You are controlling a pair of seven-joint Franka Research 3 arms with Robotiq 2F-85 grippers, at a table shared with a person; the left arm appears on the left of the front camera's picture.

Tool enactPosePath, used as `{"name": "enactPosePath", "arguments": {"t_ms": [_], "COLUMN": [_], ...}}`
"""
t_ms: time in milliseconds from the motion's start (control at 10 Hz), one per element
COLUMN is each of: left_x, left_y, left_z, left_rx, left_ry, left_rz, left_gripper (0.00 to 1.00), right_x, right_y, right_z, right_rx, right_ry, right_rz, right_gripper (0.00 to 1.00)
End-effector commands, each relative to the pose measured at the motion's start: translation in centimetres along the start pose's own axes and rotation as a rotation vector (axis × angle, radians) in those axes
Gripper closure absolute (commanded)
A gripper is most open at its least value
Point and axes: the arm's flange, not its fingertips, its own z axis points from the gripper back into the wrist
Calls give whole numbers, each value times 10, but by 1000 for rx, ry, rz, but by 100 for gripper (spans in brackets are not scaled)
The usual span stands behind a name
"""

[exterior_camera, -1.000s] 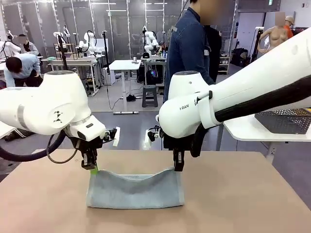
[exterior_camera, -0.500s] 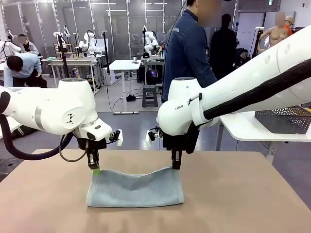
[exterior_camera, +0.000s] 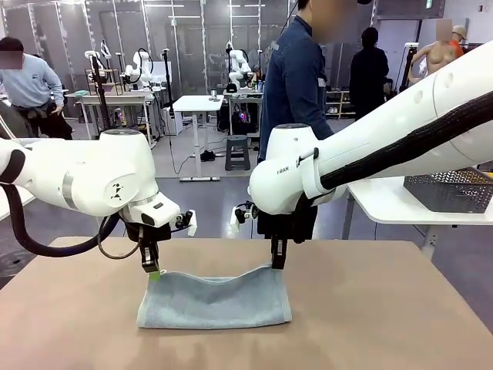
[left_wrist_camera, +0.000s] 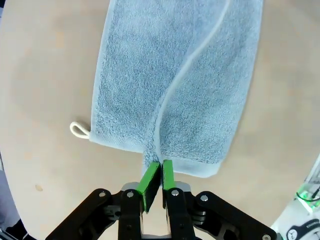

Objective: Fold the towels and place them in the basket.
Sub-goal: When a person lays out a Towel with hook on the table, fold it in half twice.

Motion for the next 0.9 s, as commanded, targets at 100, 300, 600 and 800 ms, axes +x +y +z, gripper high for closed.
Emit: {"name": "enactPosePath", "arguments": {"t_ms": [100,300,600,800], "left_x": [-2,-1,5,14], "left_y": [2,9,25,30], "left_z": [3,-4,-11,-23], "left_rx": [8,52,71,60], "left_ry": [-4,36,30,47], "left_rz": [8,-14,-80,-147], "left_gripper": [100,93,93,93], "right_x": [0,-1,-5,-6], "right_y": [0,-5,-21,-30], "right_z": [0,-5,-22,-34], "right_rx": [-2,-18,-12,-8], "right_ry": [1,-27,-35,-21], "right_rz": [-1,13,35,71], "right_gripper": [100,89,89,89]}}
